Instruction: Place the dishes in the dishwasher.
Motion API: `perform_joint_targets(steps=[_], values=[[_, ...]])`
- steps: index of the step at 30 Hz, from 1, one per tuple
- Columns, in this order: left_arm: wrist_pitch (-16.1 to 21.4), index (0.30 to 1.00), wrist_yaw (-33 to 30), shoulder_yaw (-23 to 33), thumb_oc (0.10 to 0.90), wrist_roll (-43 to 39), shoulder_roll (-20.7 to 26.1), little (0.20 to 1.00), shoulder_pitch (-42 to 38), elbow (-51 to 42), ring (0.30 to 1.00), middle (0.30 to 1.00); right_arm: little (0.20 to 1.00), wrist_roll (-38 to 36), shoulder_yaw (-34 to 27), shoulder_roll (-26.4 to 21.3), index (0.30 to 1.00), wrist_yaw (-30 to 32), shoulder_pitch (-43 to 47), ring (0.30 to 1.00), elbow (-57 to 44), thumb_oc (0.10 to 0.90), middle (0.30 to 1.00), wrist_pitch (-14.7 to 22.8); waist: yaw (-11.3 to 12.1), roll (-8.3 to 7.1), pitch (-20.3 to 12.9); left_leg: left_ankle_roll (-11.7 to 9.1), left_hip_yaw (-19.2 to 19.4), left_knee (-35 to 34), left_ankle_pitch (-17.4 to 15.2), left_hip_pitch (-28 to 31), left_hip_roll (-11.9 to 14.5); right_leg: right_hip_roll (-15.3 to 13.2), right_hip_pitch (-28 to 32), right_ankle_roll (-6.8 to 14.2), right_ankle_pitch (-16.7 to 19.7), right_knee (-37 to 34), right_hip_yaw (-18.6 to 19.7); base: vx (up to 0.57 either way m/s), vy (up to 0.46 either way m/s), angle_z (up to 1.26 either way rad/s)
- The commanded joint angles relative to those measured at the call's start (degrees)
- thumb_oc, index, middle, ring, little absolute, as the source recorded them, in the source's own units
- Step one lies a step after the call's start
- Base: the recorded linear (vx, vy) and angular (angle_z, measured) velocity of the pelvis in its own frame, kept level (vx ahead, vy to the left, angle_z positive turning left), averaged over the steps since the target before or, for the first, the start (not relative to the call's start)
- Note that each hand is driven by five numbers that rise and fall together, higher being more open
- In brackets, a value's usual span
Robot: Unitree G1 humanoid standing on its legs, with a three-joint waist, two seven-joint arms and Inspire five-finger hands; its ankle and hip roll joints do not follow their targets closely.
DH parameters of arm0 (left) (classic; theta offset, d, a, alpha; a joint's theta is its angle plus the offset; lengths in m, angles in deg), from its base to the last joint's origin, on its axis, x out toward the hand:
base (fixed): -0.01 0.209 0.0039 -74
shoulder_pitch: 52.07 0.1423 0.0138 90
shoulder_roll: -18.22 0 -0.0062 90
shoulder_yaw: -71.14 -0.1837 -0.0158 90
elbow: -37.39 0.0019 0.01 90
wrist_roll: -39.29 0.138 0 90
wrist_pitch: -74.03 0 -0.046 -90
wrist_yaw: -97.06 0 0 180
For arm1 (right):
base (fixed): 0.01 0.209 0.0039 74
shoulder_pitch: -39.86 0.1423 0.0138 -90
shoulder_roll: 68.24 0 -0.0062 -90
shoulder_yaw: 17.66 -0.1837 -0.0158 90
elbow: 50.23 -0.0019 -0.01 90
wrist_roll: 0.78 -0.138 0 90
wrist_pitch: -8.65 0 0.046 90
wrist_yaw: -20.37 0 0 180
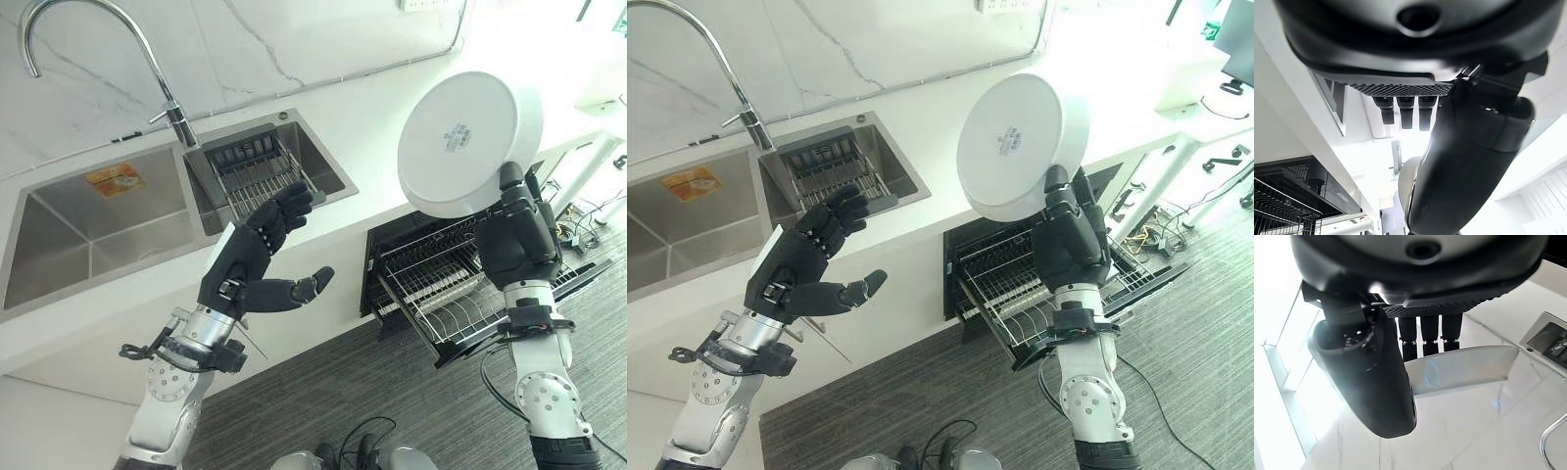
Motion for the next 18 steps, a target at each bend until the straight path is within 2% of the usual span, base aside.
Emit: perform_joint_targets(steps=[1,8,12,15,17,18], values=[[5.8,0.9,-2.3,2.0,0.8,1.2,1.7,0.9,-4.5,-5.9,0.9,0.9,0.3,-1.3,-4.2,1.2,0.3,-4.9,4.9,0.3,-9.3,0.4,0.3,5.5,0.4,-1.9,-5.2,-2.4,-2.8,0.2,-3.7,0.5,0.1,-2.8,-0.1,8.3,1.4,-0.2,2.3,0.1,0.078,-0.07],[6.9,0.9,-2.9,2.4,0.8,1.6,1.3,0.9,-3.7,-5.7,0.9,0.9,0.3,-1.0,-3.3,1.8,0.3,-5.4,4.8,0.3,-10.0,0.4,0.3,6.6,1.6,-2.51,-4.9,-1.0,-4.1,0.2,-4.1,1.6,-0.9,-2.9,1.6,8.1,1.3,-0.2,2.5,0.15,0.179,-0.24],[7.2,0.9,-1.9,2.8,0.8,0.9,1.6,0.9,-3.8,-5.7,0.9,0.9,0.3,-1.5,-3.7,1.9,0.3,-5.3,4.5,0.3,-10.6,0.4,0.3,6.5,1.3,-2.56,-4.6,-0.6,-5.0,0.2,-4.1,1.9,-1.0,-2.0,2.1,8.0,1.6,-0.2,3.1,0.08,0.122,-0.02],[7.4,0.9,-1.6,1.8,0.8,2.0,1.4,0.9,-5.0,-6.1,0.9,0.9,0.3,-1.3,-4.2,1.3,0.3,-5.6,3.9,0.3,-11.2,0.4,0.3,7.0,0.3,-3.14,-4.2,-0.1,-7.5,0.2,-3.5,1.8,-1.8,-0.9,1.7,7.7,1.6,-0.2,8.6,0.03,0.022,0.1],[7.1,0.9,-1.8,2.1,0.8,2.2,1.3,0.9,-5.3,-6.4,0.9,0.9,0.3,-0.7,-4.6,1.4,0.3,-6.2,3.9,0.3,-11.5,0.4,0.3,7.1,0.9,-3.81,-4.3,0.1,-6.9,0.2,-3.7,2.0,-1.7,-4.0,1.4,9.4,2.8,-0.2,8.2,0.0,-0.074,0.16],[7.1,0.9,-2.2,2.5,0.8,2.4,1.5,0.9,-5.1,-6.7,0.9,0.9,0.3,-0.2,-4.6,1.7,0.3,-6.6,4.2,0.3,-11.6,0.4,0.3,7.6,1.4,-3.99,-4.3,0.2,-6.2,0.2,-4.0,2.3,-1.4,-6.5,0.8,10.4,4.3,-0.2,7.2,0.0,-0.173,0.07]])
